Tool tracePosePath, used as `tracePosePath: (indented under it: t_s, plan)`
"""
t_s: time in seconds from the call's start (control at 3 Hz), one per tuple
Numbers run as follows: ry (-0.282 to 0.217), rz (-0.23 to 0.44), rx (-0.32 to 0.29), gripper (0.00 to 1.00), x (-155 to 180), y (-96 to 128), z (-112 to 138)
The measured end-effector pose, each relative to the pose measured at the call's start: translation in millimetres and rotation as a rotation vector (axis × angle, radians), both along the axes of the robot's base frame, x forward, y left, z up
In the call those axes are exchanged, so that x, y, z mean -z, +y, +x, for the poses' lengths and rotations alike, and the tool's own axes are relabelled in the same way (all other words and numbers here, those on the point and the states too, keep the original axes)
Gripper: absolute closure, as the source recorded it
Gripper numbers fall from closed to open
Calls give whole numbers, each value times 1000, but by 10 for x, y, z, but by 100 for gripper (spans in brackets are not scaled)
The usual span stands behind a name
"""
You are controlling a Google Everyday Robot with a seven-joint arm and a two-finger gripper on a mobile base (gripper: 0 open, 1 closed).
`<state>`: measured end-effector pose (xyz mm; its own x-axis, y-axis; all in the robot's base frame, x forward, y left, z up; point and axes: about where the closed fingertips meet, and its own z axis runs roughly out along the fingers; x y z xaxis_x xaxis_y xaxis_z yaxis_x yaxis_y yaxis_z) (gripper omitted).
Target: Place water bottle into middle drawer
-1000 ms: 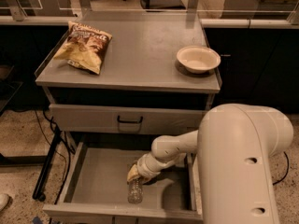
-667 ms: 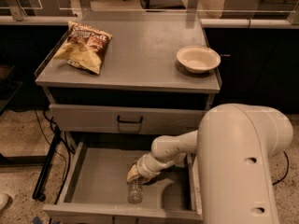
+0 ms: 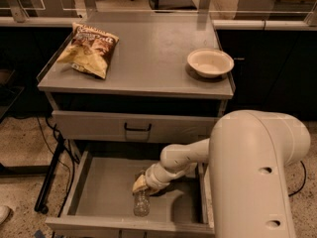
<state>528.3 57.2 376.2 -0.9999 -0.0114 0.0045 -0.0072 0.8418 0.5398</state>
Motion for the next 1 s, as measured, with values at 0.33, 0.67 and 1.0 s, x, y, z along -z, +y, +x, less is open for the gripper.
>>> tracePosePath:
  t_s: [0.33, 0.67, 1.0]
  plan:
    - [0, 0, 0, 17, 0, 0, 0]
    - [0, 0, 0, 0, 1, 1, -1]
    - [0, 0, 0, 0, 1, 1, -1]
